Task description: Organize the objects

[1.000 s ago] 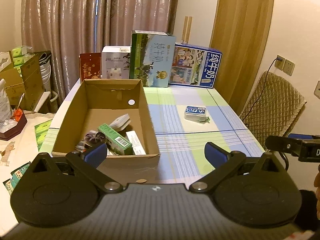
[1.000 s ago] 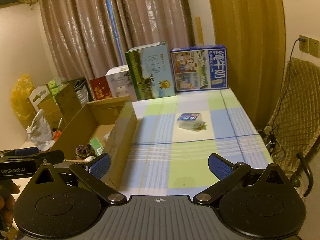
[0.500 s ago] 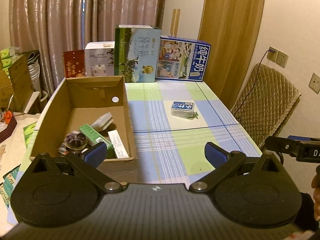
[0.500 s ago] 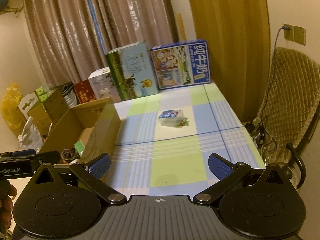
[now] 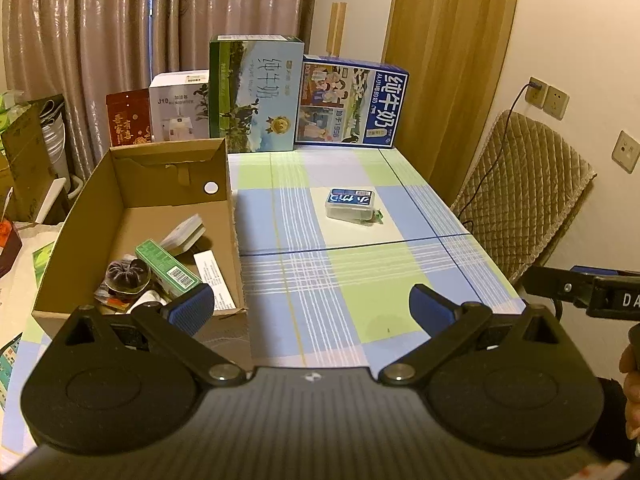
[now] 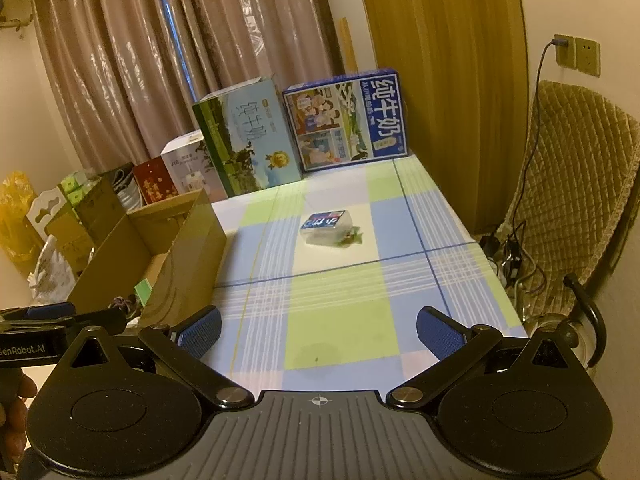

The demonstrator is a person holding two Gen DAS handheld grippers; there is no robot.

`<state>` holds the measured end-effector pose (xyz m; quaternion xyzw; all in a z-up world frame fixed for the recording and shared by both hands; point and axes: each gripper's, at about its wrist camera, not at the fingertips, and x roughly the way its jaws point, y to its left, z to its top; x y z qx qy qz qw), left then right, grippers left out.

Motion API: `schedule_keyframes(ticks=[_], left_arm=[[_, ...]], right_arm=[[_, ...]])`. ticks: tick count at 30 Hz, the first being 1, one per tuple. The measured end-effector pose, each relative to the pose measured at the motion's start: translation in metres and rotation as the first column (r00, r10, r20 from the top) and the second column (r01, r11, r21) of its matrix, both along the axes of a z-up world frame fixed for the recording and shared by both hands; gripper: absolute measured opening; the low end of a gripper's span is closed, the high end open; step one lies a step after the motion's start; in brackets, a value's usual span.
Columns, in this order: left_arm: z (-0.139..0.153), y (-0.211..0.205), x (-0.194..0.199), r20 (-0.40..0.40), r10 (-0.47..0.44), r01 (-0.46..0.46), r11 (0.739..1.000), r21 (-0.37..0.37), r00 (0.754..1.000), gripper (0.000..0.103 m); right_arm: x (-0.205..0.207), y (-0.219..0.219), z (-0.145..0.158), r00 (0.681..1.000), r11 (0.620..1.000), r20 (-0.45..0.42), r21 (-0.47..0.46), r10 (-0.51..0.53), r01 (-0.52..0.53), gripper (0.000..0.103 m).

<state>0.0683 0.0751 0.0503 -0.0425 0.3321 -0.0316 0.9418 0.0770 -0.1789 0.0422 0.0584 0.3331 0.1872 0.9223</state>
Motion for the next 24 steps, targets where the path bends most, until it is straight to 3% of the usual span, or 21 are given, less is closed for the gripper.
schedule_keyframes(ticks=[15,24], left_arm=[[-0.005,-0.009,0.016,-0.021,-0.031,0.031,1.0,-0.002,0.999,0.102],[-0.01,-0.024,0.062,-0.048,-0.084,0.084,0.996,-0.013,0.995,0.102]], right_arm=[[0.013,-0.003,-0.009,1.0,1.0,-0.014,-0.01,-0.007,0.007,0.101],[0.044,-0.016,-0.021,1.0,0.999,-0.014,-0.035,-0.023,0.022,0.101]])
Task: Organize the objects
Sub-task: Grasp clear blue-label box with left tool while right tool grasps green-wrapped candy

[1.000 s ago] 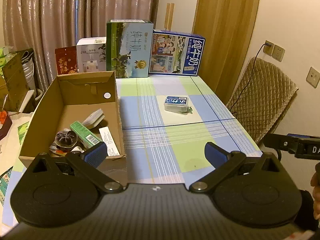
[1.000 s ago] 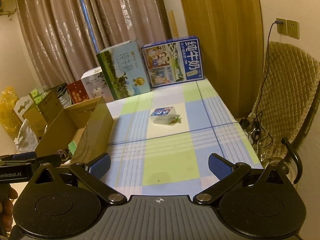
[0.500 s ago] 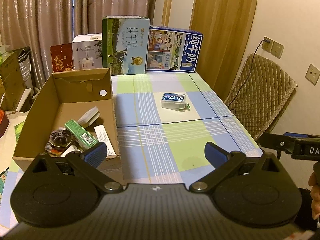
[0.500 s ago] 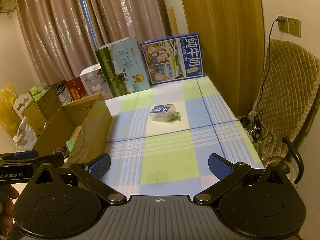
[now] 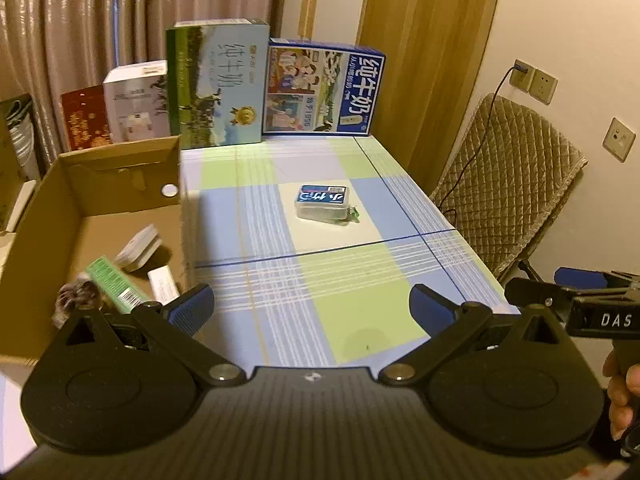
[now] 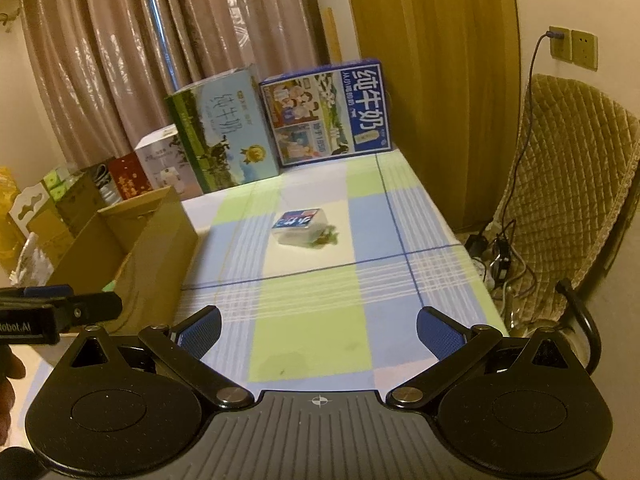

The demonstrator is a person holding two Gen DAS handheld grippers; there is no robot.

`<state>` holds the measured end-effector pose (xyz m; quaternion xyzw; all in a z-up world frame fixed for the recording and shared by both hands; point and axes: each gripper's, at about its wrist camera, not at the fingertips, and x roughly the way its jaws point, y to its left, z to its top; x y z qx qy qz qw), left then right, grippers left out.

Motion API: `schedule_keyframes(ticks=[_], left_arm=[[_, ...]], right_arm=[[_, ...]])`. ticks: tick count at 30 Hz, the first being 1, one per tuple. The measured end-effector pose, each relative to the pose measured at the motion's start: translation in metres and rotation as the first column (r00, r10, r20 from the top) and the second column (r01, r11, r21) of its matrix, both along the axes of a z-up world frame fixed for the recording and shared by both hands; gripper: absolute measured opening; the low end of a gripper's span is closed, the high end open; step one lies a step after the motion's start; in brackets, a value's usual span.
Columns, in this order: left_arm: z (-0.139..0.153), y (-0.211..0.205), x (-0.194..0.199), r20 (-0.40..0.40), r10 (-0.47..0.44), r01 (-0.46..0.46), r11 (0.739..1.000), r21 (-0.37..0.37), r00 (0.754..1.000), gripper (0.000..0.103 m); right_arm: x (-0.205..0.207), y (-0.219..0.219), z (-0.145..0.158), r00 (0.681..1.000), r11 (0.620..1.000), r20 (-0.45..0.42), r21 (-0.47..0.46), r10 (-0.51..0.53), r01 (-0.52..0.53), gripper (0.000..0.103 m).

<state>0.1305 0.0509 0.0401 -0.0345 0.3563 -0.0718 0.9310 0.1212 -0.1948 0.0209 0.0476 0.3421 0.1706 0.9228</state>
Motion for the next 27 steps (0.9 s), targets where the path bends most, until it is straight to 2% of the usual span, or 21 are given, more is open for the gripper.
schedule_keyframes(ticks=[9,18,19,23,27], left_arm=[[-0.023,-0.025,0.072,-0.028,-0.038,0.039,0.998,0.04,0.999,0.102],[-0.054,-0.038,0.159,-0.08,-0.059,0.065,0.995,0.082,0.995,0.102],[-0.058,-0.04,0.168,-0.087,-0.06,0.067,0.994,0.085,0.994,0.102],[-0.073,-0.045,0.201,-0.107,-0.087,0.098,0.99,0.102,0.99,0.102],[-0.087,-0.049,0.231,-0.122,-0.124,0.138,0.984,0.114,0.985,0.102]], right_arm=[[0.058,-0.013,-0.019,1.0,1.0,0.002,-0.027,-0.01,0.01,0.101],[0.13,-0.008,-0.055,0.999,0.999,-0.004,-0.039,0.032,-0.032,0.101],[0.137,-0.006,-0.06,0.999,0.998,0.001,-0.045,0.039,-0.039,0.099],[0.165,0.0,-0.081,0.998,0.996,-0.01,-0.064,0.069,-0.069,0.082],[0.187,0.008,-0.102,0.994,0.991,-0.012,-0.077,0.105,-0.106,0.076]])
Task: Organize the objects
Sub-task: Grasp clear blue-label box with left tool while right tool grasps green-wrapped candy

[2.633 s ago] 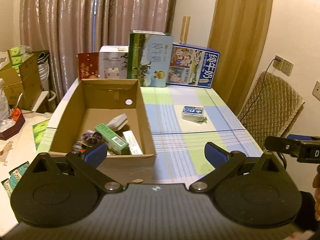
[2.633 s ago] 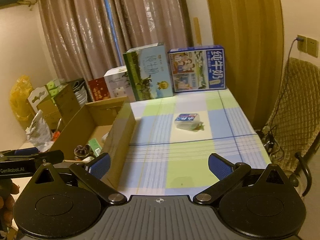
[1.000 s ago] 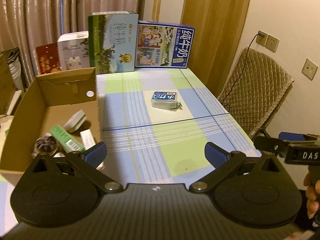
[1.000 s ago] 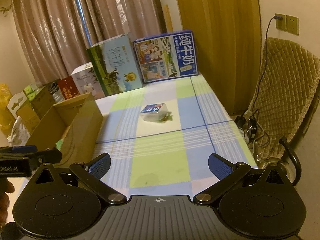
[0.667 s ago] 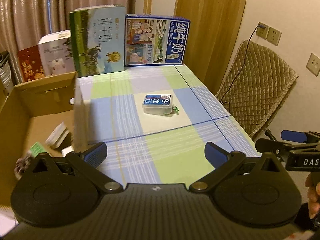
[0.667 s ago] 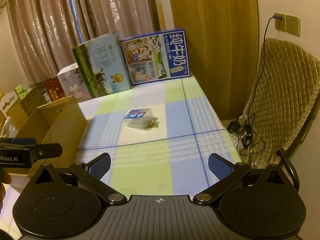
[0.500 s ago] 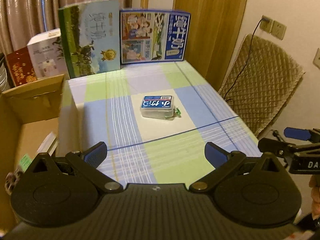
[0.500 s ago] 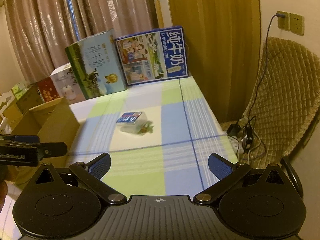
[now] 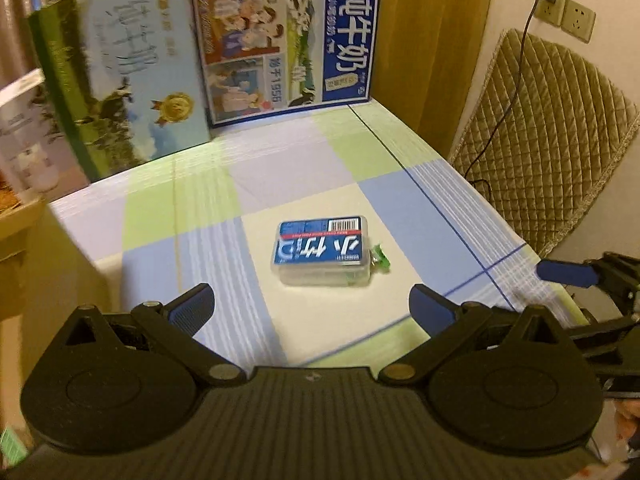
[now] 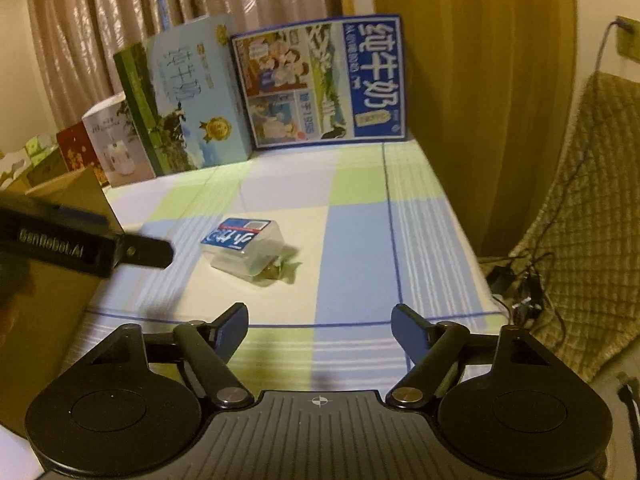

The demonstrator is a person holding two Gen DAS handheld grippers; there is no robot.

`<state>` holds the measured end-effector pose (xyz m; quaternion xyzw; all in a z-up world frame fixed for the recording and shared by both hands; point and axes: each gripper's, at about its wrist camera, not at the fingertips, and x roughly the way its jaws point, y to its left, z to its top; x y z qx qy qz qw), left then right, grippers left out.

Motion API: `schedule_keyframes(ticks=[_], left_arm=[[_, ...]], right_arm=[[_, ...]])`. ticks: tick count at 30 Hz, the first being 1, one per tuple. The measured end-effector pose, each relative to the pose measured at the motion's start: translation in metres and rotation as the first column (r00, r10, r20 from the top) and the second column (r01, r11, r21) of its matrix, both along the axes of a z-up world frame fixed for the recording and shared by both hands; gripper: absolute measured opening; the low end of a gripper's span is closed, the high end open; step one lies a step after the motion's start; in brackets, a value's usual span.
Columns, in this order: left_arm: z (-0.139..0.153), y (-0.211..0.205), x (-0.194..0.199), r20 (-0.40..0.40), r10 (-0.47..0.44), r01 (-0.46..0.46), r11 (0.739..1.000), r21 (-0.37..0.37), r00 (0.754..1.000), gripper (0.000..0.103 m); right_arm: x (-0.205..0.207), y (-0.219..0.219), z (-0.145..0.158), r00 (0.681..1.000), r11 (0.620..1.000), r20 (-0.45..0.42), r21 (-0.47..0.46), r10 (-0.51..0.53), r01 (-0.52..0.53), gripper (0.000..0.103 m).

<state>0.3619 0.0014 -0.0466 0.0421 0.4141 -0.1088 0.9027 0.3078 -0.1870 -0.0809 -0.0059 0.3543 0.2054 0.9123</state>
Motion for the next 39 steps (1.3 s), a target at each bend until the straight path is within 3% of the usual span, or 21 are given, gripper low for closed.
schedule_keyframes(ticks=[8,12,17,20,24,27,31,35,39], left_arm=[[-0.032,-0.007,0.053,-0.052,-0.058,0.058,0.998,-0.008,0.997,0.102],[-0.048,-0.011,0.072,-0.091,-0.079,0.076,0.996,-0.037,0.993,0.095],[-0.064,-0.012,0.09,-0.123,-0.087,0.081,0.995,-0.051,0.989,0.095],[-0.07,-0.011,0.095,-0.132,-0.092,0.085,0.995,-0.056,0.987,0.086],[-0.067,-0.002,0.094,-0.15,-0.056,0.044,0.996,-0.083,0.987,0.084],[-0.059,0.004,0.079,-0.126,0.019,-0.021,1.0,-0.015,0.992,0.084],[-0.055,0.016,0.058,-0.13,0.09,-0.088,0.996,0.019,0.987,0.084],[-0.059,0.024,0.052,-0.147,0.109,-0.104,0.994,0.039,0.983,0.084],[-0.067,0.025,0.048,-0.165,0.092,-0.086,0.995,0.044,0.982,0.084]], right_arm=[[0.028,0.016,-0.028,0.997,0.995,0.013,-0.064,0.082,-0.081,0.073],[0.036,0.021,-0.037,0.995,0.992,0.01,-0.076,0.098,-0.097,0.073],[0.043,0.025,-0.046,0.993,0.99,0.013,-0.084,0.117,-0.116,0.073],[0.047,0.027,-0.05,0.992,0.989,0.015,-0.082,0.125,-0.124,0.073],[0.052,0.034,-0.054,0.989,0.986,0.017,-0.083,0.149,-0.147,0.073],[0.055,0.041,-0.054,0.986,0.983,0.027,-0.083,0.168,-0.165,0.072],[0.065,0.055,-0.056,0.981,0.979,0.037,-0.089,0.188,-0.185,0.072],[0.073,0.067,-0.064,0.976,0.973,0.038,-0.096,0.215,-0.211,0.062],[0.078,0.079,-0.074,0.961,0.95,0.074,-0.186,0.267,-0.25,0.059]])
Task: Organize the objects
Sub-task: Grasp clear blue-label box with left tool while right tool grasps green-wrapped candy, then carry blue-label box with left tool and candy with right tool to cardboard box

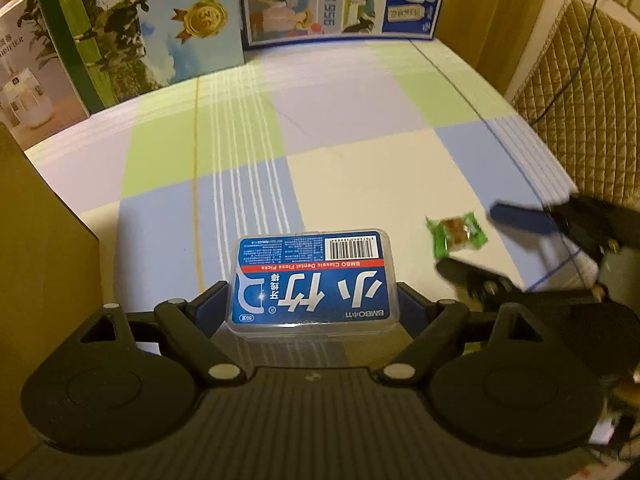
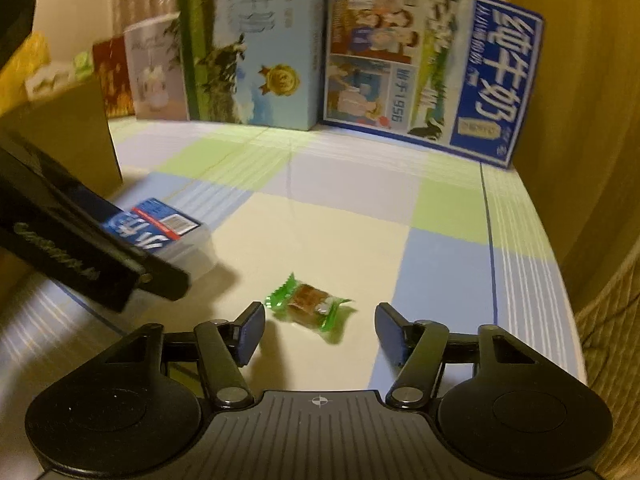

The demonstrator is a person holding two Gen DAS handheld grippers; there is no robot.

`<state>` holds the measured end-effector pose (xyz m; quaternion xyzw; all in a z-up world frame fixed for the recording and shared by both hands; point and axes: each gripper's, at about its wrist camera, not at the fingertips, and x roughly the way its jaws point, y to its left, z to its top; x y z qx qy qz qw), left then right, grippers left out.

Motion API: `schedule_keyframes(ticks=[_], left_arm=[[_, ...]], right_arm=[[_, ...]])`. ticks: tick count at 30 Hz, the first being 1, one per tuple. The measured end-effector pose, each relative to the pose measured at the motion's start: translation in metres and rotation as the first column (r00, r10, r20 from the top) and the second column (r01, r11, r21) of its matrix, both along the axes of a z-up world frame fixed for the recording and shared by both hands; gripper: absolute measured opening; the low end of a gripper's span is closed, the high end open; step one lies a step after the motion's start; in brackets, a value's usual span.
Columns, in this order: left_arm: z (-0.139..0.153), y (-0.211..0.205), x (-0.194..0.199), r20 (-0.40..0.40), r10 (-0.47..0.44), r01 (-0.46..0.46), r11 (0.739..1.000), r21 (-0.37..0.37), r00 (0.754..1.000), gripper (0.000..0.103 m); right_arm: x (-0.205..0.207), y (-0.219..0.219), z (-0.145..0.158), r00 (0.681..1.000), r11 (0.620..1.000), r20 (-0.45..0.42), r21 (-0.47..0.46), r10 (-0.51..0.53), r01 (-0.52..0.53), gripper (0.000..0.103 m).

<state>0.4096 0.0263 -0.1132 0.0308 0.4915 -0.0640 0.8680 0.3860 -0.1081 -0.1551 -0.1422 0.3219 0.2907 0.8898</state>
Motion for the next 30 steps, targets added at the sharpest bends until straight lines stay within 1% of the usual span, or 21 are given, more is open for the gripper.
schedule_keyframes(ticks=[3,6,9,12,13,19,20,23,25,30], left_arm=[[-0.006,0.0,-0.002,-0.005,-0.008,0.008,1.0,0.006,1.0,0.084],[-0.007,-0.001,-0.004,0.003,-0.013,0.013,1.0,0.013,1.0,0.084],[-0.008,-0.001,-0.004,0.013,-0.022,0.022,1.0,0.012,1.0,0.084],[-0.009,-0.001,-0.004,0.024,-0.028,0.027,0.999,0.019,0.999,0.084],[-0.01,-0.001,-0.005,0.026,-0.03,0.03,0.999,0.023,0.999,0.084],[-0.016,0.0,-0.001,0.013,-0.015,0.015,1.0,0.003,1.0,0.084],[-0.017,0.0,0.0,0.013,-0.015,0.015,1.0,0.001,1.0,0.084],[-0.018,0.0,0.001,0.021,-0.017,0.017,1.0,-0.001,1.0,0.084],[-0.018,-0.001,0.001,0.025,-0.022,0.022,1.0,0.006,0.999,0.084],[-0.01,-0.001,-0.005,0.028,-0.009,0.009,1.0,0.002,1.0,0.084]], right_arm=[[0.003,0.003,-0.005,0.999,1.0,0.046,-0.018,0.025,-0.024,0.058],[0.008,0.003,-0.007,0.999,1.0,0.041,-0.002,0.022,-0.022,0.056],[0.009,0.001,-0.009,1.0,0.999,0.017,0.037,0.025,-0.026,0.046],[0.007,0.003,-0.007,0.999,0.998,0.003,0.049,0.044,-0.044,0.031],[0.006,0.004,-0.006,0.999,0.998,-0.001,0.05,0.049,-0.049,0.023],[0.004,0.007,-0.003,1.0,0.999,-0.027,0.038,0.01,-0.009,0.021],[0.003,0.006,-0.002,0.999,0.999,-0.033,0.037,0.001,0.0,0.019],[0.001,0.004,-0.001,0.998,0.999,-0.05,0.036,-0.025,0.027,0.019],[0.0,0.003,-0.001,0.998,0.999,-0.054,0.032,-0.038,0.04,0.019],[-0.004,-0.004,0.003,0.993,0.995,-0.087,0.061,-0.079,0.085,0.018]])
